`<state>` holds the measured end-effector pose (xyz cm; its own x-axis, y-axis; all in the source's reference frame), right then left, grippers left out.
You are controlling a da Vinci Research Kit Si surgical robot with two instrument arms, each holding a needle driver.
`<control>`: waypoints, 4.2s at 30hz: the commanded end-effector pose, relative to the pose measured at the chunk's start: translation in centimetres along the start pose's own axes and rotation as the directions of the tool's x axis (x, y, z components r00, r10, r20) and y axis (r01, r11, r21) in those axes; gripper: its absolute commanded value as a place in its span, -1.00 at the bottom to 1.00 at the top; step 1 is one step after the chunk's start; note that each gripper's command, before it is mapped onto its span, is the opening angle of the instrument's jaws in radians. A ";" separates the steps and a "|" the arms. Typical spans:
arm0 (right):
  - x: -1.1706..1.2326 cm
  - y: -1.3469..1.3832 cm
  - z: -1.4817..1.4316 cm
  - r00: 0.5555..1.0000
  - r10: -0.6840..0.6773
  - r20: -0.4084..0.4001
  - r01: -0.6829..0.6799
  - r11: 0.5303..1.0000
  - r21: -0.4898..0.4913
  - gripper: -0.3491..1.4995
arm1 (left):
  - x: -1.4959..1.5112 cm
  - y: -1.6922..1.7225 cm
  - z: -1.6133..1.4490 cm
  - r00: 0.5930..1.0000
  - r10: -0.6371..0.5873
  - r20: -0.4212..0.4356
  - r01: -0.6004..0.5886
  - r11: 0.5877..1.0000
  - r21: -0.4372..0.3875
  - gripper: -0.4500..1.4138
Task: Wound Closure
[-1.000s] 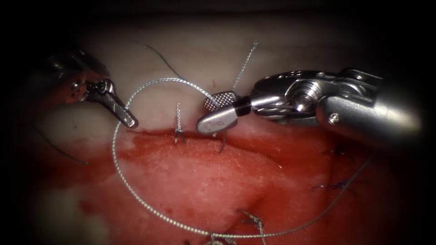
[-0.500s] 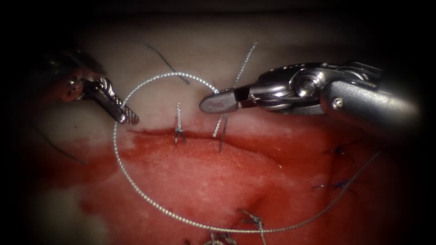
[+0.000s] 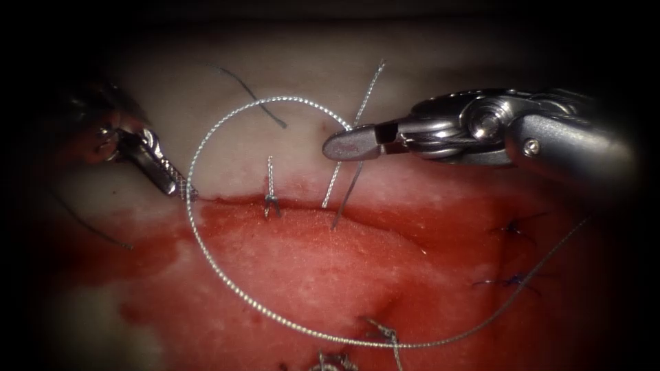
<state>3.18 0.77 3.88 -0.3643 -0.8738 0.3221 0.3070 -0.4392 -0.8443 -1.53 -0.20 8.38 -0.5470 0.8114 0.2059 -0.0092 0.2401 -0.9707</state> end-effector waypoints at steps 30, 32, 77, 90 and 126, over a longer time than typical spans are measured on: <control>-0.20 -0.07 -0.30 0.993 0.064 0.103 -0.077 0.989 0.129 -1.00 | 0.32 -0.23 0.33 0.994 -0.092 -0.061 0.091 0.996 -0.017 -1.00; -0.20 -0.07 -0.30 0.993 0.064 0.103 -0.077 0.989 0.130 -1.00 | 0.32 -0.22 0.32 0.996 -0.069 -0.054 0.068 0.998 -0.019 -1.00; 0.05 -0.06 0.54 0.957 0.137 0.256 0.058 0.774 -0.630 -1.00 | 0.37 -0.45 0.04 0.964 0.267 0.000 -0.265 0.956 0.124 -1.00; -0.10 -0.10 0.76 0.813 0.320 0.487 0.056 0.789 -0.612 -1.00 | 0.29 -0.52 0.73 0.979 0.187 0.085 -0.193 0.979 0.072 -1.00; 0.11 -0.20 1.11 0.874 -0.478 0.081 0.485 0.859 -0.163 -1.00 | -0.05 0.33 0.66 0.777 0.438 0.452 -0.590 0.756 0.283 -1.00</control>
<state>3.99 0.41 4.66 -0.4031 -0.5654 0.7196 -0.0571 -0.7692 -0.6364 -2.04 -0.65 8.05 -0.8103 0.4949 -0.3139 0.0772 -0.4407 -0.8943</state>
